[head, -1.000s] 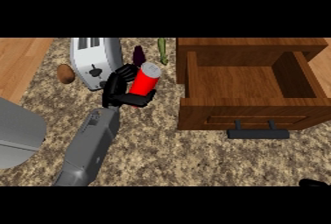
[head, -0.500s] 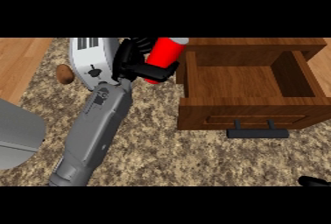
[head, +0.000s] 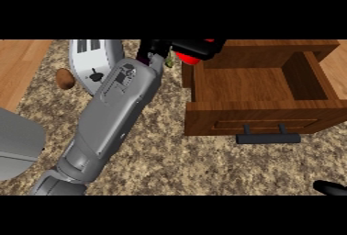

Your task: Pick up the can, place it into the drawer and close the drawer

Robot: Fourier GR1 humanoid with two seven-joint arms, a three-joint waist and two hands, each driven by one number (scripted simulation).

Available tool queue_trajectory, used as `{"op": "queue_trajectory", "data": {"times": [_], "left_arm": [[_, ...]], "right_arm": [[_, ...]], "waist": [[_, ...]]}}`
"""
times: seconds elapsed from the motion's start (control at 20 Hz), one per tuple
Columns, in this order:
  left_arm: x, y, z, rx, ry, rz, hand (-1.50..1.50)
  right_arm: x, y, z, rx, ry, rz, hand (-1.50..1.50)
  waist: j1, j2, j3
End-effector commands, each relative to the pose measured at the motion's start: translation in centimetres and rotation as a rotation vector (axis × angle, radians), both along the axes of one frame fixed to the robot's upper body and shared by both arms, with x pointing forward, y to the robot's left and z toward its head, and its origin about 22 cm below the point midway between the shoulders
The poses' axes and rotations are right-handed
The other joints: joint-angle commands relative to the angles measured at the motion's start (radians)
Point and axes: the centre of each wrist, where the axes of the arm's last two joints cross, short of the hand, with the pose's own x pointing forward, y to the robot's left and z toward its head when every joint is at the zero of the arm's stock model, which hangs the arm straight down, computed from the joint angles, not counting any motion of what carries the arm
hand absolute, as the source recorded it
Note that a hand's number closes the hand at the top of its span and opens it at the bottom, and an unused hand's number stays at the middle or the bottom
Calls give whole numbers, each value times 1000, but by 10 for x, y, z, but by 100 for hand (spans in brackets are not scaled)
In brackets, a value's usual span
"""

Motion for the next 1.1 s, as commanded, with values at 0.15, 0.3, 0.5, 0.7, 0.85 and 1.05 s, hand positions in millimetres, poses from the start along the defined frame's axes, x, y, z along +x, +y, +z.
{"op": "queue_trajectory", "data": {"times": [0.15, 0.3, 0.5, 0.7, 0.85, 1.05], "left_arm": [[18, -24, 38, 42, 22, -18, 150], [14, -45, 68, 45, 16, 4, 150], [12, -62, 84, 100, 32, 26, 150], [21, -57, 61, 111, 26, 11, 150], [21, -64, 63, 136, 51, 69, 150], [26, -61, 60, 148, -2, 94, 150]], "right_arm": [[3, 4, 15, -6, -5, -12, -150], [10, -3, 2, 0, -19, 10, -150], [3, -4, -3, -4, -17, 13, -150], [9, -3, 15, 1, -15, 38, -150], [14, 5, 7, 6, -14, 51, -150], [11, -6, 9, -12, -17, 52, -150]], "waist": [[-13, 7, 0], [-23, 8, 1], [-40, 8, 2], [-50, 13, 1], [-72, 18, 3], [-70, 22, 3]]}}
